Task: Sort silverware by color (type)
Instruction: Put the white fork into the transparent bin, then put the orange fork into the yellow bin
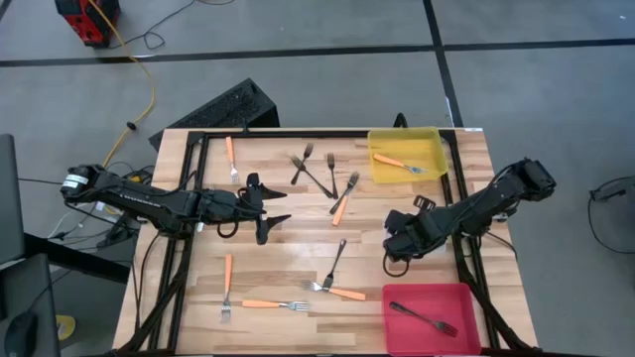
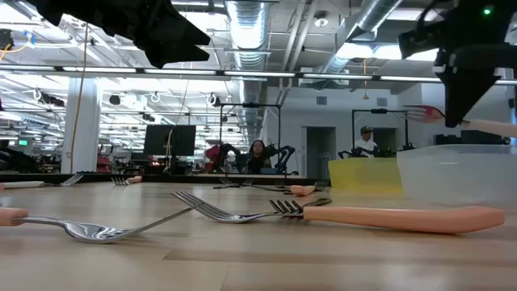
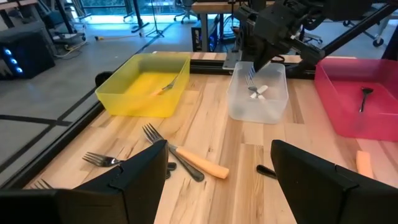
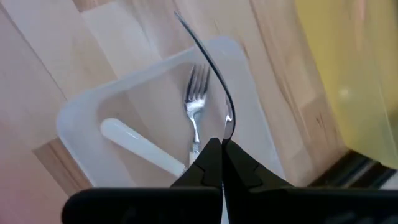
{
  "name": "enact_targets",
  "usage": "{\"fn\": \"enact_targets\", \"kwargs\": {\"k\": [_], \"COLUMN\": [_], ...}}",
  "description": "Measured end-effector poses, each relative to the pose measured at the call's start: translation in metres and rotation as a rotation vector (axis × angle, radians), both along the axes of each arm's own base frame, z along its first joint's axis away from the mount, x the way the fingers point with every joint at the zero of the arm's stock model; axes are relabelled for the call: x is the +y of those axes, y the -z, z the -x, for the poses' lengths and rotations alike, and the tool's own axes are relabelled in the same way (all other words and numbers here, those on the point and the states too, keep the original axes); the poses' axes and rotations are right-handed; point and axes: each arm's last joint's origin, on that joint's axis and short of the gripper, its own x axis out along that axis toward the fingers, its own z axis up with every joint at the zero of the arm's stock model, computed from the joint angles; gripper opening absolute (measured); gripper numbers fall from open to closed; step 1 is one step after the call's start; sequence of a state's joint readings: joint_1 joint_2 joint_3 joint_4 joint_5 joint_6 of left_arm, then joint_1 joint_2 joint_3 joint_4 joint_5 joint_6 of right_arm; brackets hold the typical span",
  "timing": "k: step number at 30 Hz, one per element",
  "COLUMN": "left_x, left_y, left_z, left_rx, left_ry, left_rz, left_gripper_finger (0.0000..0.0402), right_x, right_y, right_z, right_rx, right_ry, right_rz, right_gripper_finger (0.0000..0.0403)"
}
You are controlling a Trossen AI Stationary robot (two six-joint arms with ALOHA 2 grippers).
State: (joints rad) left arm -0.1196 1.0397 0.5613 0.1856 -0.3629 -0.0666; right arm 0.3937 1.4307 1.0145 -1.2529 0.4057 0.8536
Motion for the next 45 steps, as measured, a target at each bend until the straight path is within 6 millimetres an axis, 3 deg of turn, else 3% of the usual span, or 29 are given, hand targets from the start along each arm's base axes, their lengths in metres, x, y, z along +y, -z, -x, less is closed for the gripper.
{"fn": "enact_targets", "kwargs": {"k": [10, 14, 18, 34, 45], "left_x": [0.0, 0.0, 0.0, 0.0, 0.0], "left_y": [0.0, 0.0, 0.0, 0.0, 0.0], "left_z": [0.0, 0.0, 0.0, 0.0, 0.0], "left_rx": [-0.003, -0.001, -0.003, -0.001, 0.0], "left_ry": [0.0, 0.002, 0.002, 0.0, 0.001], "left_rz": [0.0, -0.007, -0.012, -0.016, -0.016], "left_gripper_finger": [0.0272, 0.0272, 0.0272, 0.0272, 0.0272], "right_x": [-0.011, -0.014, -0.016, -0.018, -0.018], "right_y": [0.02, 0.029, 0.035, 0.035, 0.035], "right_z": [0.026, 0.027, 0.029, 0.03, 0.03], "right_rx": [-0.03, -0.118, -0.089, -0.07, -0.07], "right_ry": [-0.005, -0.014, -0.005, 0.0, 0.004], "right_rz": [-0.125, -0.175, -0.172, -0.178, -0.183], "right_gripper_finger": [0.0017, 0.0017, 0.0017, 0.0035, 0.0076]}}
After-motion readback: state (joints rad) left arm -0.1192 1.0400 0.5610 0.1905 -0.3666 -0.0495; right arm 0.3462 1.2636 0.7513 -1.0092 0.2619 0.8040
